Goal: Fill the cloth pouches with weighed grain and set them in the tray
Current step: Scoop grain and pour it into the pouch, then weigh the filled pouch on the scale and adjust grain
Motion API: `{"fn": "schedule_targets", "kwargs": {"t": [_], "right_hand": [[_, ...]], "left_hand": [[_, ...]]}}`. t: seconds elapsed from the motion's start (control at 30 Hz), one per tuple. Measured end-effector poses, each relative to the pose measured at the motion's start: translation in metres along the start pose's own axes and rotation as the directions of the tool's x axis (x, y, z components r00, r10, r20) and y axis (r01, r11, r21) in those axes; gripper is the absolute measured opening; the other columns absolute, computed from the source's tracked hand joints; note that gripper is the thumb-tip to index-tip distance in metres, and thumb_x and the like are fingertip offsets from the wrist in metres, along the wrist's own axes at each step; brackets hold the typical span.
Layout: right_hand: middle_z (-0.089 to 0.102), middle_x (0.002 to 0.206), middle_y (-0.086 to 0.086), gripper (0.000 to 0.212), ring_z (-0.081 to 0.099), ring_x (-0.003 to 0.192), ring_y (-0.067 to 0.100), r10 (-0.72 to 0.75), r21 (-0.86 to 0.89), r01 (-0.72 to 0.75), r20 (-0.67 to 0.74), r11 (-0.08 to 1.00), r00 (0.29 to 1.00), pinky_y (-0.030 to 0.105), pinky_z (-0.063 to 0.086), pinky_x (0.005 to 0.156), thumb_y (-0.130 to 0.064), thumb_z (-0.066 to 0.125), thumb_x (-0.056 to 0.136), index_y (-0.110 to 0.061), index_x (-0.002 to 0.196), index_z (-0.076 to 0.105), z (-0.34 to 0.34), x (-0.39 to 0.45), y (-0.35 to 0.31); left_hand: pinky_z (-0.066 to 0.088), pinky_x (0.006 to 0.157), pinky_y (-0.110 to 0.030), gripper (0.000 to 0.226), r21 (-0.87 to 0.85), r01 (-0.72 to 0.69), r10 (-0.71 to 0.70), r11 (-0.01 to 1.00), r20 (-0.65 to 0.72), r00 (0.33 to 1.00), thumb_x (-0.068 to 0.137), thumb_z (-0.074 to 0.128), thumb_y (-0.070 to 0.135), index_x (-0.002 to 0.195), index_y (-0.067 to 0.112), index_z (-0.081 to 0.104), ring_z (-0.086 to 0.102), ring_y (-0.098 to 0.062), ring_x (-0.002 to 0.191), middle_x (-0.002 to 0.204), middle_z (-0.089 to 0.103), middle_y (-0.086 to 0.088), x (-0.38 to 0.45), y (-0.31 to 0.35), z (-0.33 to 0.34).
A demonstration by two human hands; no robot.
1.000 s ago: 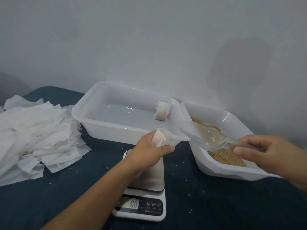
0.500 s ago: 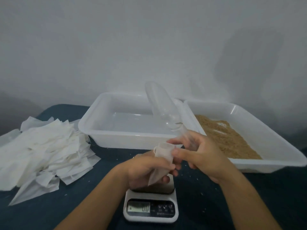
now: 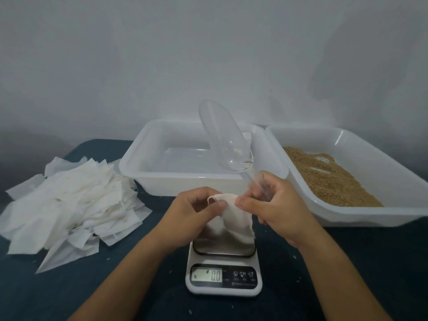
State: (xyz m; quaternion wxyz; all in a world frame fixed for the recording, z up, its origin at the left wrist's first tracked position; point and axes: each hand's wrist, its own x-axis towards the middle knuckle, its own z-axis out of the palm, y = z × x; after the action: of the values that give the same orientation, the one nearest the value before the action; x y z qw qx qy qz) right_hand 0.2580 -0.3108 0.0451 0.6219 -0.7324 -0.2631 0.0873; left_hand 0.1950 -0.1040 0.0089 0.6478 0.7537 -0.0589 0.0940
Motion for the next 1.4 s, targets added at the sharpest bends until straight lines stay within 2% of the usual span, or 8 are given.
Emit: {"fn": "schedule_targets", "kwargs": {"t": [0.27,0.37,0.43,0.53,0.7,0.87,1.07,1.4], "right_hand": [[0.077,0.082,-0.001,0.031,0.059,0.056,0.004,0.053,-0.186,-0.069,-0.09,0.98,0.995,0.023,0.051,0.051,-0.029,0.086,0.082,-0.014,0.083,0.059,0.008,0.004,0.022],[0.079,0.095,-0.006,0.035,0.073,0.085,0.004,0.033,-0.27,-0.073,-0.148,0.96,0.988,0.036,0.061,0.078,-0.04,0.086,0.08,-0.021,0.077,0.056,0.011,0.003,0.029],[0.077,0.104,0.008,0.046,0.072,0.109,0.023,0.013,-0.275,-0.06,-0.171,0.96,0.985,0.054,0.059,0.089,-0.054,0.083,0.074,-0.023,0.074,0.049,0.012,0.002,0.029],[0.073,0.099,0.015,0.05,0.067,0.113,0.035,-0.03,-0.297,-0.037,-0.217,0.954,0.976,0.06,0.058,0.077,-0.067,0.077,0.069,-0.029,0.072,0.045,0.01,0.0,0.029],[0.06,0.073,0.003,0.048,0.067,0.072,0.025,-0.097,-0.305,-0.012,-0.342,0.952,0.934,0.052,0.061,0.065,-0.064,0.075,0.078,-0.024,0.075,0.048,0.002,-0.002,0.032],[0.061,0.072,-0.012,0.039,0.06,0.053,0.003,-0.165,-0.315,0.025,-0.424,0.949,0.89,0.015,0.049,0.051,-0.056,0.075,0.085,-0.023,0.08,0.054,-0.01,0.001,0.037],[0.068,0.093,-0.014,0.026,0.059,0.057,0.001,-0.163,-0.265,0.038,-0.47,0.964,0.868,0.015,0.049,0.051,-0.052,0.075,0.086,-0.031,0.088,0.06,-0.018,0.003,0.042],[0.066,0.102,-0.031,0.021,0.061,0.055,0.0,-0.125,-0.242,0.002,-0.493,0.97,0.861,0.013,0.049,0.049,-0.049,0.071,0.092,-0.033,0.103,0.065,-0.018,0.003,0.046]], "left_hand": [[0.057,0.067,-0.031,0.01,0.256,0.039,-0.019,0.966,-0.08,0.997,0.095,0.072,0.028,0.088,0.035,0.073,0.065,-0.009,0.068,0.073,0.069,0.011,-0.004,-0.016,-0.009],[0.061,0.081,-0.046,0.012,0.328,0.059,-0.015,0.943,-0.134,0.991,0.093,0.073,0.025,0.088,0.036,0.073,0.07,-0.018,0.081,0.084,0.071,0.01,-0.002,-0.021,-0.01],[0.06,0.083,-0.04,0.013,0.337,0.057,-0.007,0.94,-0.148,0.989,0.092,0.074,0.027,0.091,0.041,0.073,0.069,-0.014,0.084,0.09,0.071,0.014,-0.002,-0.023,-0.011],[0.05,0.079,-0.02,0.004,0.42,0.052,0.021,0.906,-0.167,0.986,0.091,0.072,0.04,0.093,0.044,0.071,0.065,-0.001,0.088,0.097,0.066,0.025,-0.002,-0.027,-0.016],[0.049,0.077,-0.018,0.014,0.426,0.149,0.004,0.892,-0.337,0.942,0.095,0.066,0.045,0.105,0.037,0.072,0.064,0.002,0.087,0.093,0.07,0.02,0.003,-0.033,-0.028],[0.054,0.07,-0.028,0.01,0.22,0.223,-0.091,0.95,-0.486,0.869,0.095,0.067,0.043,0.092,0.036,0.072,0.065,-0.007,0.077,0.084,0.069,0.017,0.007,-0.039,-0.035],[0.047,0.069,-0.026,0.01,0.205,0.235,-0.109,0.95,-0.489,0.865,0.095,0.067,0.041,0.09,0.034,0.071,0.061,0.003,0.065,0.072,0.066,0.028,0.008,-0.041,-0.036],[0.044,0.045,-0.014,0.01,0.269,0.232,-0.1,0.935,-0.428,0.898,0.094,0.069,0.038,0.086,0.032,0.069,0.057,0.004,0.057,0.073,0.064,0.013,0.004,-0.032,-0.03]]}}
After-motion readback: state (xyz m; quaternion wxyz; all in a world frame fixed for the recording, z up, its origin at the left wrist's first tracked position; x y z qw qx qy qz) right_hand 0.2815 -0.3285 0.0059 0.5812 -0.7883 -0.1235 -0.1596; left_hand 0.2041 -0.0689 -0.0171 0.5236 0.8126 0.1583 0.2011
